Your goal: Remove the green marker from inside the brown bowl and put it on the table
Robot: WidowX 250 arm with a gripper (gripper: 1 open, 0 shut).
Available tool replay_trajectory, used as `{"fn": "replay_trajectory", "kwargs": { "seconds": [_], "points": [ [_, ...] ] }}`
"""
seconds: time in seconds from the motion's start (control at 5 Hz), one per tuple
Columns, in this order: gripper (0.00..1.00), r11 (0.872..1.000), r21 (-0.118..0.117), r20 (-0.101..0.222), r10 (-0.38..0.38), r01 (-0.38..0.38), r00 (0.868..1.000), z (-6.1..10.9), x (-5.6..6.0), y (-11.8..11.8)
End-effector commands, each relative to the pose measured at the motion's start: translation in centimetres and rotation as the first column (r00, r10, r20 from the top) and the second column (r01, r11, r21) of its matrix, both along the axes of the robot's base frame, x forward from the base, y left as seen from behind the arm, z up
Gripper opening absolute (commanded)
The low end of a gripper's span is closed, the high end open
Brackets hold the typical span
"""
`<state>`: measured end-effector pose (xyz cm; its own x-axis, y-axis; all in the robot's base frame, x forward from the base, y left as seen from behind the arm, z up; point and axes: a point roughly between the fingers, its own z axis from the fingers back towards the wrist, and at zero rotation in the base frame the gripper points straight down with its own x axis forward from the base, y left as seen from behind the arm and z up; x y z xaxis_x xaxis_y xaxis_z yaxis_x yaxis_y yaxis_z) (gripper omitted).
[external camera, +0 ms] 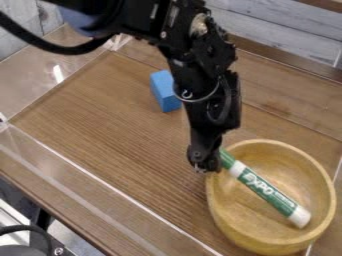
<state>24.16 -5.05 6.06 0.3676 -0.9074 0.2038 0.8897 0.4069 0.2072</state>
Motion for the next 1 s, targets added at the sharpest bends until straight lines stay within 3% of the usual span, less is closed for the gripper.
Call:
{"fn": "replay_trajectory", "kwargs": {
  "seconds": [0.0,0.8],
  "points": [
    [1.00,1.000,-0.010,0.016,-0.008,0.008,1.000,-0.3,0.4,-0.3],
    [1.00,0.998,-0.050,0.036,-0.026,0.028,0.999,-2.2,0.8,-2.1]
  ]
}}
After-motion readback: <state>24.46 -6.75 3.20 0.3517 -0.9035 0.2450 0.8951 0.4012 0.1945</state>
